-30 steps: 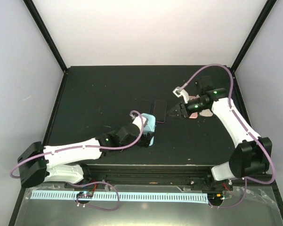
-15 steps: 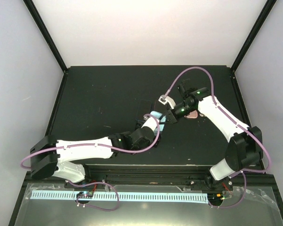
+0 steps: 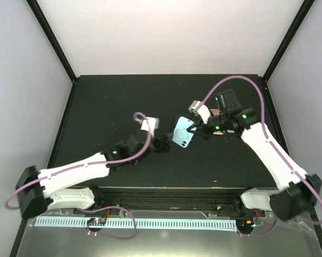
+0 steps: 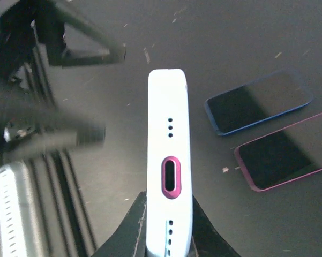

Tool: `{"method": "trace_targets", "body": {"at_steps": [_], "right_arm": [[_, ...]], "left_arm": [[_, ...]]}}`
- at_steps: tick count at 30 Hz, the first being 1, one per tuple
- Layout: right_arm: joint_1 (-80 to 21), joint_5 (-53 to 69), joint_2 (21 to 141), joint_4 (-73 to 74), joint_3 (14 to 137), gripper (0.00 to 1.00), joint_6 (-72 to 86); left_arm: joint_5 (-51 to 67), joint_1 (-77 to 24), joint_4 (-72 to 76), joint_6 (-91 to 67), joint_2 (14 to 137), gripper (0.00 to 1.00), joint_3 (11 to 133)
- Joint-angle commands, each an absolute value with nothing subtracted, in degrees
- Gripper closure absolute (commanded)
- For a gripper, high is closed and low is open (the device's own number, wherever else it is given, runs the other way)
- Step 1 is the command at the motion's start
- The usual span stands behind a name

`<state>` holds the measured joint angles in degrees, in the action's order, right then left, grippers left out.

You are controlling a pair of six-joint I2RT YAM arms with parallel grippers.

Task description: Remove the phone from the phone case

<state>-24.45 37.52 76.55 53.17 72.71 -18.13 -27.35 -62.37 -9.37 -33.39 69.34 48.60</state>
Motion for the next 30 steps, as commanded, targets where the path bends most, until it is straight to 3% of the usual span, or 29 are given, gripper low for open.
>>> {"method": "trace_targets", "body": {"at_steps": [1,7,15,30], "right_arm": [[-24.66,31.29,66.17,42.96,67.28,0.99,-29.11],[-29.07,19.61,51.96,29.19,53.89,0.99,-48.92],[-36.81,1.35,51.05,24.65,53.58,0.99,-64.5],[-47.02,-10.78,49.93,21.49,49.69,0.99,-83.11]], "left_arm": [[-6.88,-52.65,-1.9,-45.72,59.93,0.02,40.67],[9.66,-44.47,4.3,-58.77,58.11,0.11,35.82],[26.02,-40.36,19.57,-74.8,70.55,0.18,38.48],[23.73,-39.78,33.16,-83.36,84.93,0.23,50.01]]}}
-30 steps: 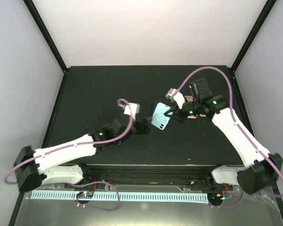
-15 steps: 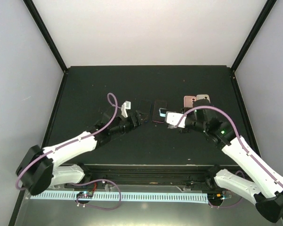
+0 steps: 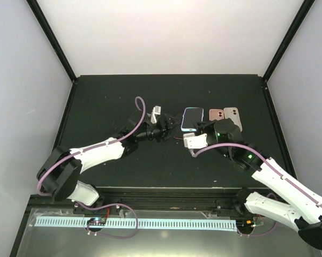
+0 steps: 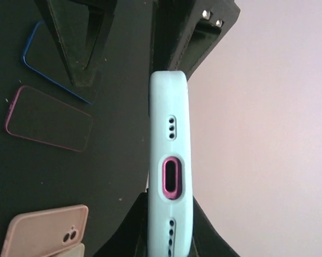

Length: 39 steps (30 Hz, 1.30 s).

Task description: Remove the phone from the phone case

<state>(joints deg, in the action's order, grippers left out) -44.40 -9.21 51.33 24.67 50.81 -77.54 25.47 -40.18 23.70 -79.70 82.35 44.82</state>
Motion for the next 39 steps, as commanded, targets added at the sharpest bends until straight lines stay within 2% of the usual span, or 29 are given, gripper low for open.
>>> {"method": "trace_targets", "body": {"at_steps": [1,7,12,16,20,25,31,33,36,39], "right_arm": [[-47.43,-11.25,49.92,20.9,49.66,0.99,-83.1],[-47.89,-15.56,50.38,16.38,48.77,0.99,-83.72],[-47.89,-17.58,48.76,16.58,50.27,0.99,-85.27],[-47.85,-15.12,47.95,22.51,51.27,0.99,-83.65],[-47.98,-15.31,47.22,20.12,47.41,0.99,-85.27],[-48.51,-16.49,47.89,15.64,45.88,0.99,-86.43],[-49.98,-19.13,48.42,8.92,42.32,0.99,-90.18],[-50.33,-20.27,48.36,5.17,40.77,0.99,-91.68],[-50.28,-20.87,48.25,3.59,41.02,0.99,-90.96],[-50.3,-20.78,47.79,5.24,41.82,0.99,-89.67]], "left_arm": [[24.92,-39.79,33.26,-83.85,86.31,0.23,51.3],[24.62,-39.84,38.24,-87.35,87.73,0.29,48.95],[20.55,-37.99,35.05,-85.44,82.26,0.24,43.68],[22.9,-37.91,36.27,-83.56,83.22,0.28,46.02],[25.13,-38.27,32.74,-81.26,86.06,0.29,51.22],[28.42,-39.19,33.48,-83.41,90.36,0.35,54.5],[31.31,-40.12,25.74,-82.01,93.1,0.47,59.38],[30.9,-40.11,24.07,-81.82,92.92,0.45,59.38],[29.89,-40.07,21.1,-80.34,92.41,0.33,59.31],[27.79,-39.99,17.35,-77.31,91.65,0.29,59.77]]}}
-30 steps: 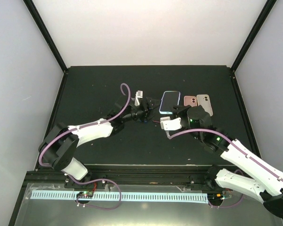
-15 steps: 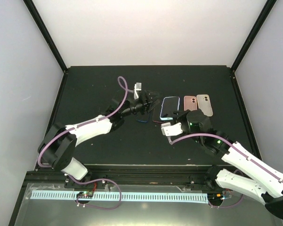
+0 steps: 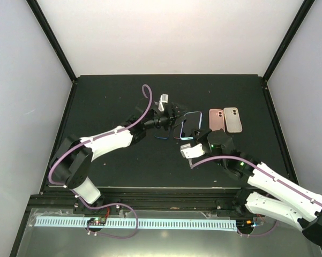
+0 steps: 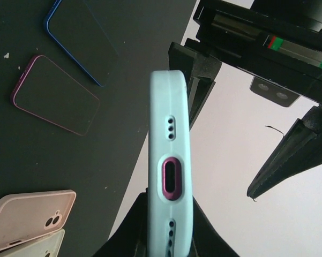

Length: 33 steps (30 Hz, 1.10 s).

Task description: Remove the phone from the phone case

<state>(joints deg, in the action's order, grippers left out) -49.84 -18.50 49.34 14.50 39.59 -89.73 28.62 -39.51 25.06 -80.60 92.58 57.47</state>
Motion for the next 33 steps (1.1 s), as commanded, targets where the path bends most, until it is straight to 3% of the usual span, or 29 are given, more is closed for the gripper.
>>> {"method": "trace_targets", "body": {"at_steps": [1,9,16,21,28,33], "right_arm": [[-50.35,-20.88,47.56,5.64,41.83,0.99,-89.39],[-50.4,-21.25,46.08,8.94,41.86,0.99,-87.56],[-51.02,-21.2,45.94,9.74,42.31,0.99,-86.9],[-51.21,-20.79,46.64,10.63,43.58,0.99,-86.24],[-51.41,-19.99,47.36,8.47,41.22,0.99,-86.53],[-51.63,-20.1,47.64,5.01,38.98,0.99,-87.46]], "left_arm": [[26.73,-39.92,15.73,-76.12,91.33,0.28,60.1],[19.74,-39.69,10.48,-73.75,89.11,0.23,58.98],[22.66,-40.02,7.09,-71.85,91.18,0.24,62.03],[25.29,-39.9,15.68,-74.73,91.83,0.27,59.19],[31.83,-40.42,29.03,-79.48,94.28,0.43,58.03],[34.26,-40.56,34.37,-81.26,93.96,0.68,57.33]]}}
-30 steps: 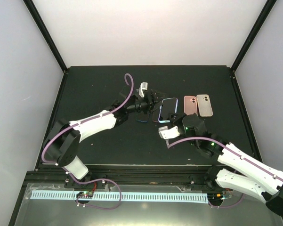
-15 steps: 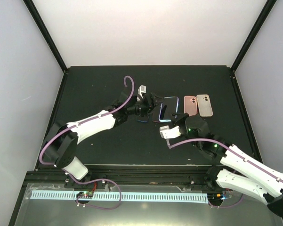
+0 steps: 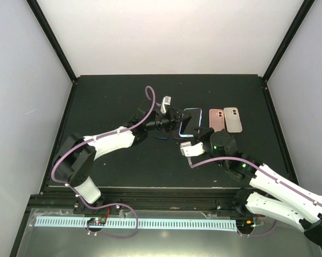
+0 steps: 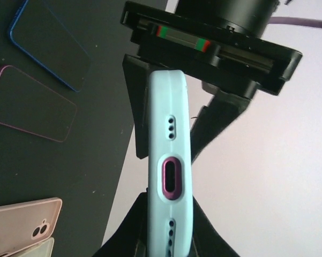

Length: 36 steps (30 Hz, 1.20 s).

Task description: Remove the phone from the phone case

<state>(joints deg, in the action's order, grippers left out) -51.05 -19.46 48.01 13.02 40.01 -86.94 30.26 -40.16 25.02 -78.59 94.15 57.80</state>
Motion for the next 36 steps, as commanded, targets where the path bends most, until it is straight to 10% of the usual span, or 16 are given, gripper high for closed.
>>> {"method": "trace_targets", "body": {"at_steps": [1,5,9,25,36], "right_arm": [[-51.67,-20.2,47.64,4.7,38.53,0.99,-87.66],[-51.63,-19.48,47.34,9.16,38.76,0.36,-84.97],[-51.5,-16.15,46.81,20.33,41.5,0.01,-74.92],[-25.25,38.46,58.8,51.74,62.61,0.04,-27.65],[-24.1,70.6,65.41,44.81,59.04,0.2,-23.36]], "left_arm": [[34.49,-40.53,35.72,-81.66,93.92,0.73,56.89],[36.41,-39.51,45.72,-83.48,93.71,0.93,53.75],[36.99,-36.67,56.38,-87.88,92.67,0.98,47.59],[24.23,-35.33,13.03,-43.39,63.25,0.98,42.55],[20.13,-38.02,20.15,-38.05,45.81,0.97,33.86]]}}
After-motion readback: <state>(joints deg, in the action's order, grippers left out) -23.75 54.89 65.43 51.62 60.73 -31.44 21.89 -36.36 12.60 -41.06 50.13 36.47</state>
